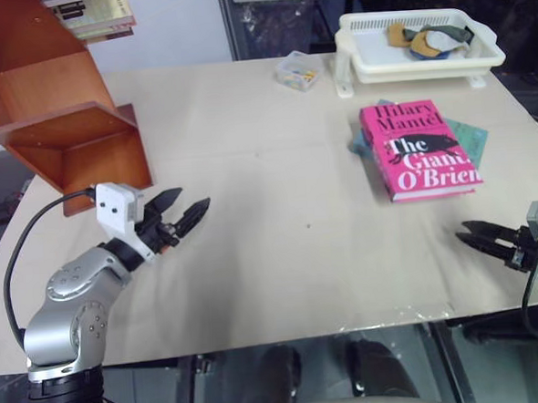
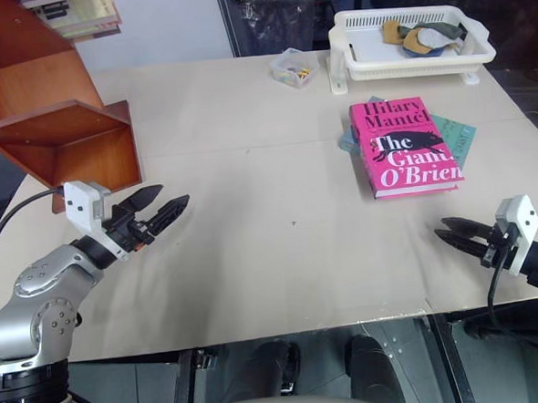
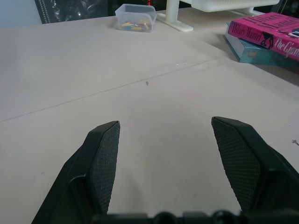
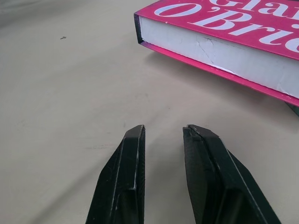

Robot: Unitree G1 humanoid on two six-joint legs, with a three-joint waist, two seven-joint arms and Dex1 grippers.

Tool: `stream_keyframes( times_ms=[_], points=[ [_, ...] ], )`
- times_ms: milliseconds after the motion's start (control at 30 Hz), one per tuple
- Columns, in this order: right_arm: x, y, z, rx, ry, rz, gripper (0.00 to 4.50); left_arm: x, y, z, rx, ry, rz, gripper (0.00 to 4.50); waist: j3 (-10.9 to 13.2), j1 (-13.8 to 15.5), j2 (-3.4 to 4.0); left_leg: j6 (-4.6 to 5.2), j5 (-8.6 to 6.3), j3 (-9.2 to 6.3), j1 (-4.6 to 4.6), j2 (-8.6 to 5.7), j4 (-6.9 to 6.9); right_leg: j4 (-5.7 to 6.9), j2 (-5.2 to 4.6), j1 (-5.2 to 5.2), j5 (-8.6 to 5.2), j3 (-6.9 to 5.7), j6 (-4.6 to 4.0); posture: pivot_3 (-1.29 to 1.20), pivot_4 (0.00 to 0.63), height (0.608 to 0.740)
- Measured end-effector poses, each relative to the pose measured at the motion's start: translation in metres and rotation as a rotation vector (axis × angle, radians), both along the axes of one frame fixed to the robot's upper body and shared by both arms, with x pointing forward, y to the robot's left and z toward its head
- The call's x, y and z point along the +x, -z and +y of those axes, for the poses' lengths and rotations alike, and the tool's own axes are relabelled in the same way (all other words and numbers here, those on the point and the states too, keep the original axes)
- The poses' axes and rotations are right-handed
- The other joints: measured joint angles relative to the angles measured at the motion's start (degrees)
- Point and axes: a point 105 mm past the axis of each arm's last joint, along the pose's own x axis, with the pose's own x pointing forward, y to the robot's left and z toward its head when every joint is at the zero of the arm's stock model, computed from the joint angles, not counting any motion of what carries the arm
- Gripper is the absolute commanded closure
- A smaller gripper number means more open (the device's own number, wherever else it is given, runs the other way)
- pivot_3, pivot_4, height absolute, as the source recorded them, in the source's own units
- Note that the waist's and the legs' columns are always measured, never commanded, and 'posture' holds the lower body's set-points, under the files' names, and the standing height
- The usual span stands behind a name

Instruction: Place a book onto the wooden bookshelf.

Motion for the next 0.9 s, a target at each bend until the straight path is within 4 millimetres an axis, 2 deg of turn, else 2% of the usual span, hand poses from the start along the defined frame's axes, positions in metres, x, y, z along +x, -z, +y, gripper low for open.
stream_keyframes(
  times_ms=[900],
  points=[
    [0.001,-0.004,0.012,0.008,-0.017,0.013,3.20,-0.002,0.008,0.002,0.014,-0.011,0.017,1.03,0.00,0.02,0.00,0.01,-0.01,0.00,0.00,0.00,0.00,0.00,0.00,0.00,0.00,0.00,0.00,0.00,0.150,0.740]
  ],
)
